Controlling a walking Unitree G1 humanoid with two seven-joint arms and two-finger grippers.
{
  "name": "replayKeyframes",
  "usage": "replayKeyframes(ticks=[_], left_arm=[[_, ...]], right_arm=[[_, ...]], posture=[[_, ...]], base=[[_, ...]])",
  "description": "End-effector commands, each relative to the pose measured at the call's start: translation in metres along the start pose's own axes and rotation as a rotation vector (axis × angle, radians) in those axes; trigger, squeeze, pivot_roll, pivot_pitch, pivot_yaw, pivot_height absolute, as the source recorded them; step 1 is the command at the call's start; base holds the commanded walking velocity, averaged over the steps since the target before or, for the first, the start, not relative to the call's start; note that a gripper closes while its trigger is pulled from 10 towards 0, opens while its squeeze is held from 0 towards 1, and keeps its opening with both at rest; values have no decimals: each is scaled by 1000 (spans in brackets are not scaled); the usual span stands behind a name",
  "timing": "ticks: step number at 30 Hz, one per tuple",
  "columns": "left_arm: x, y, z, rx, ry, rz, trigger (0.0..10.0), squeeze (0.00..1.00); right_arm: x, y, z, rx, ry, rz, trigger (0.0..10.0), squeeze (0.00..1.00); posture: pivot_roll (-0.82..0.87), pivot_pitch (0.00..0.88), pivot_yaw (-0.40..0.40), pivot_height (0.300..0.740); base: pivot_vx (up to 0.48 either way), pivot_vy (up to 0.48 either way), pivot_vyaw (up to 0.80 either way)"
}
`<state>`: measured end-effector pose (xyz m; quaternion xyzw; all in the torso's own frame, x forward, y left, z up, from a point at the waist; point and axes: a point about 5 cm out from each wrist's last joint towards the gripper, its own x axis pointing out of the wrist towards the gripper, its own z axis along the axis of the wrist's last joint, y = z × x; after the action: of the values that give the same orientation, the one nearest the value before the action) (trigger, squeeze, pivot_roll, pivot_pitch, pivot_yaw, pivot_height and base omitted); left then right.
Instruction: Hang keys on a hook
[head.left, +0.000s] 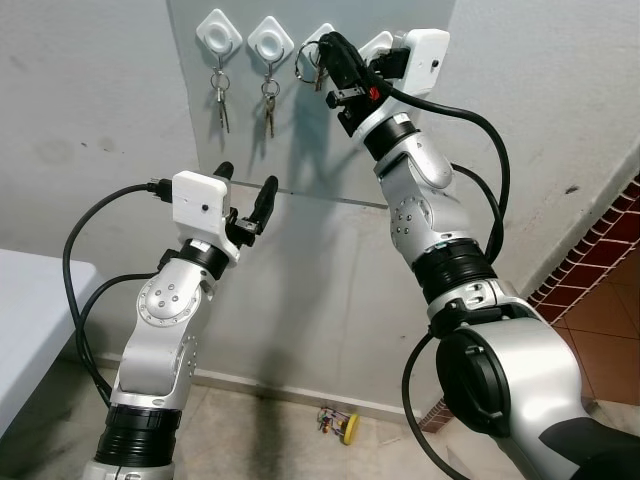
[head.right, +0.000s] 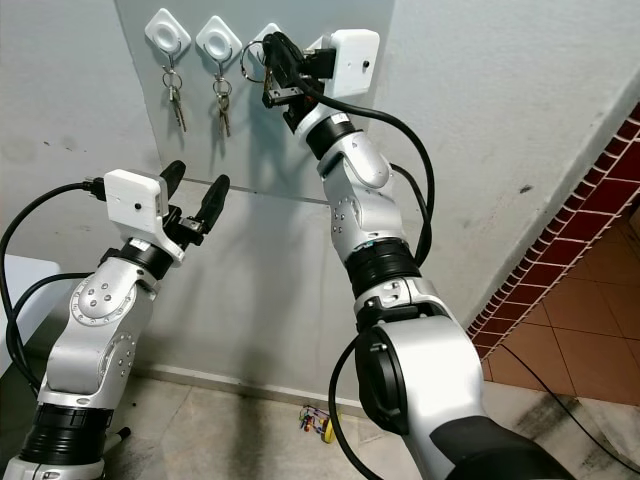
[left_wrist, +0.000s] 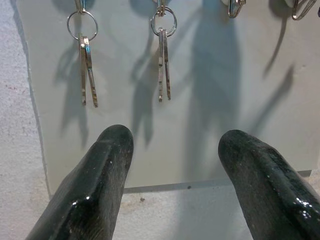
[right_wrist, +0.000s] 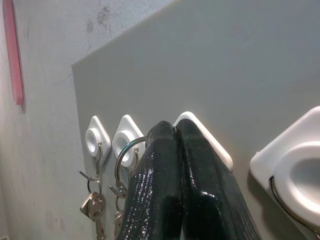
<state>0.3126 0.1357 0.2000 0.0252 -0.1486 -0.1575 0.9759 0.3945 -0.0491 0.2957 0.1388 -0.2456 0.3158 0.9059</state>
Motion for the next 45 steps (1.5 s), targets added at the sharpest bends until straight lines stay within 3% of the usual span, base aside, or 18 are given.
replayKeyframes(ticks=[1, 18, 25, 36, 45], left_arm=[[0, -2, 4, 6, -10, -7, 10000, 0], [1, -2, 4, 6, -9, -15, 10000, 0], [1, -1, 4, 8, -8, -15, 10000, 0], [1, -1, 5, 10, -9, -12, 10000, 0], [1, 0, 5, 13, -11, -13, 10000, 0]], right_arm=[[-1, -7, 9, -19, -31, 7, 10000, 0], [-17, -12, 8, 15, -47, 121, 10000, 0], [-20, -11, 3, 39, -7, 177, 10000, 0], [-27, -10, -6, 64, 33, 188, 10000, 0], [-38, -19, -12, 100, 38, 116, 10000, 0]], posture=[[-63, 40, -55, 740], [-68, 44, -46, 740], [-66, 45, -42, 740], [-61, 44, -46, 740], [-65, 43, -39, 740]], base=[[0, 0, 0], [0, 0, 0], [0, 0, 0], [0, 0, 0], [0, 0, 0]])
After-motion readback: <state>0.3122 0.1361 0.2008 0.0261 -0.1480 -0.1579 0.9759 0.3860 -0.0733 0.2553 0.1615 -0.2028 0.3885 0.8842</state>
